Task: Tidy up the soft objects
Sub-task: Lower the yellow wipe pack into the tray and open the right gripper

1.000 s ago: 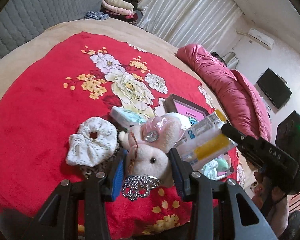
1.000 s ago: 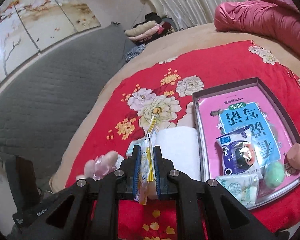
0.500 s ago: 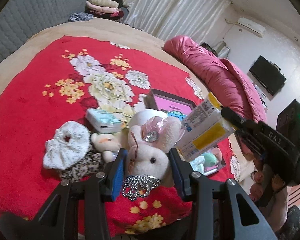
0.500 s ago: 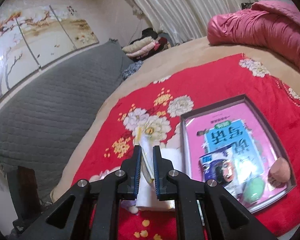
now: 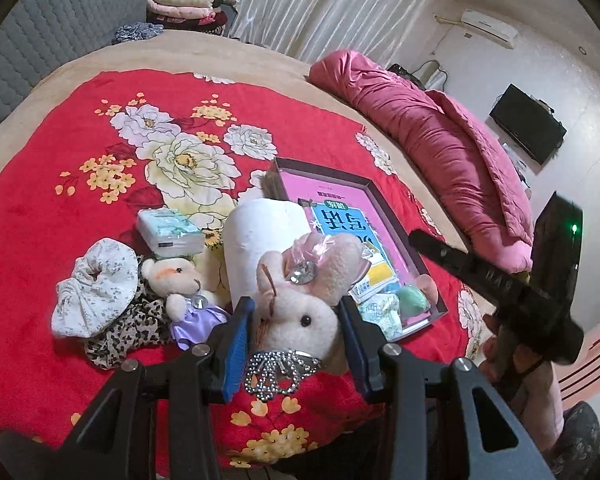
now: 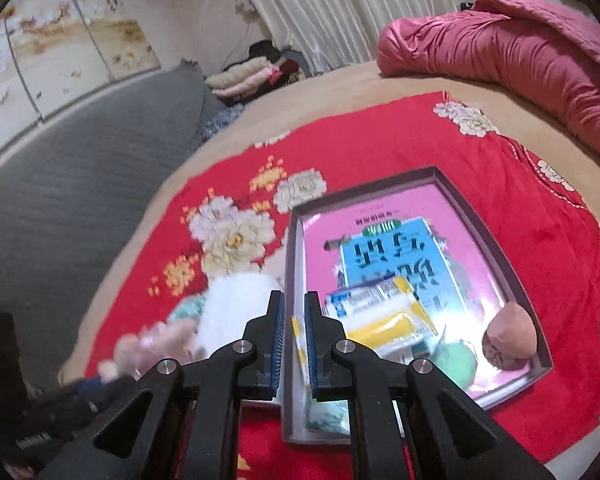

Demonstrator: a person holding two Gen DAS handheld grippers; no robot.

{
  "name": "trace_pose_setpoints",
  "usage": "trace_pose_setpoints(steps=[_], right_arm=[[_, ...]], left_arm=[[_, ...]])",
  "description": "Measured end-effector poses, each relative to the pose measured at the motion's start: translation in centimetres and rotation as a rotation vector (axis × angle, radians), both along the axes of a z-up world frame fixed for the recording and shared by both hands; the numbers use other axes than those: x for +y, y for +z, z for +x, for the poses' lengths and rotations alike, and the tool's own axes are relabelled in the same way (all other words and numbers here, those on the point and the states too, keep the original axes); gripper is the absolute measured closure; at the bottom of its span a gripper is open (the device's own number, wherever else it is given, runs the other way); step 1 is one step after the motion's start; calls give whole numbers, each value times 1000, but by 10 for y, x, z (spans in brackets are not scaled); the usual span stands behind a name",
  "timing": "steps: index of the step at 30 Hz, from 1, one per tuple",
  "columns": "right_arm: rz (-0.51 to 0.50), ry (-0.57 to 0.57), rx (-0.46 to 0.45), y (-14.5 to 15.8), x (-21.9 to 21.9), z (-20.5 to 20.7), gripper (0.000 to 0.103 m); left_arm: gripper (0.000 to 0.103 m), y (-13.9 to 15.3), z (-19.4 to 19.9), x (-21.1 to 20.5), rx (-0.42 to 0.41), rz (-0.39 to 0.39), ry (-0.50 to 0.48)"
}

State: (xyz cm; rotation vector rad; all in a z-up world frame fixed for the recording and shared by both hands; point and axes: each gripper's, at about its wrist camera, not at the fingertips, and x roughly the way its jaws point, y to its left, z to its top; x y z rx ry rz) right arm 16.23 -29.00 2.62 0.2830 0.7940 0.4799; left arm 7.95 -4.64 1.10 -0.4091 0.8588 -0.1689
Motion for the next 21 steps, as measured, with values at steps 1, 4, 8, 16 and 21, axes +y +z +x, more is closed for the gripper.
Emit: trace_pose_setpoints(steps=[1, 4, 8, 16, 21], right_arm=[[-17, 1, -3, -2, 1, -1, 92], [-47, 0, -5, -9, 3, -4, 92], [-64, -23, 3, -16, -2, -4, 92], [-160, -67, -33, -24, -7, -13, 92], [-200, -73, -63, -28, -9, -19, 87]], left_arm=[[60, 0, 0, 0, 2, 0, 1], [60, -1, 0, 0, 3, 3, -5], [60, 2, 2, -3, -3, 12, -16], [60, 6, 11, -25, -6, 45, -55], [60, 7, 22, -48, -7, 83, -86]])
